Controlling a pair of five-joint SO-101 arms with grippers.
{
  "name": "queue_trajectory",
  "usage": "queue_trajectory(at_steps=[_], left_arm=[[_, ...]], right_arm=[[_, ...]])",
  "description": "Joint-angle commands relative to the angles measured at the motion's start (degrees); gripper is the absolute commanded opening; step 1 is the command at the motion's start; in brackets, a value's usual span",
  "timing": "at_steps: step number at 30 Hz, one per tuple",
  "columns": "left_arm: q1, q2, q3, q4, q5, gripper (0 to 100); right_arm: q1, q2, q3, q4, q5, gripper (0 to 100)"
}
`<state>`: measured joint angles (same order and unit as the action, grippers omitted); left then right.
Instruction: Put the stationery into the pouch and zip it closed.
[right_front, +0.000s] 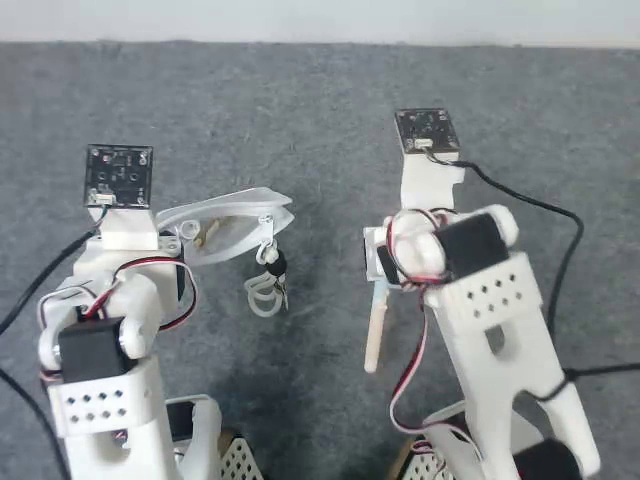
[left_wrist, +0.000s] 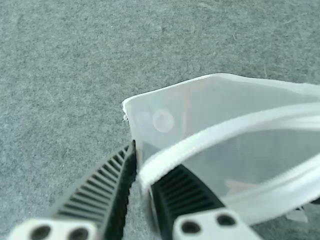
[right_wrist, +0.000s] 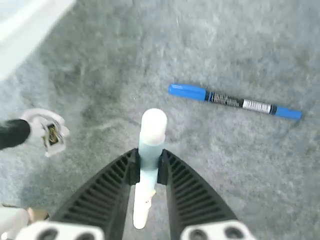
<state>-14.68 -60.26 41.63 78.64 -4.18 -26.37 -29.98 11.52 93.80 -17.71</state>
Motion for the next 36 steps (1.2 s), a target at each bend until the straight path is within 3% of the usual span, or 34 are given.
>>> queue_trajectory(at_steps=[1, 19, 28, 36], left_arm=[[-0.4, -0.4, -0.6, -1.7, -0.4, 1], [-0.3, -0.2, -0.6, -1.7, -0.4, 1], [-0.3, -0.3, -0.6, -1.7, -0.4, 1], [-0.1, -0.2, -0.6, -1.8, -0.4, 1]], right_arm=[[-0.3, -4.9, -0.3, -3.0, -0.7, 0.6], [-0.5, -12.9, -0.2, -14.4, -0.7, 0.6], [-7.9, -17.2, -0.1, -20.0, -0.4, 0.6], [-8.9, -18.9, -0.1, -26.9, -0.4, 0.6]])
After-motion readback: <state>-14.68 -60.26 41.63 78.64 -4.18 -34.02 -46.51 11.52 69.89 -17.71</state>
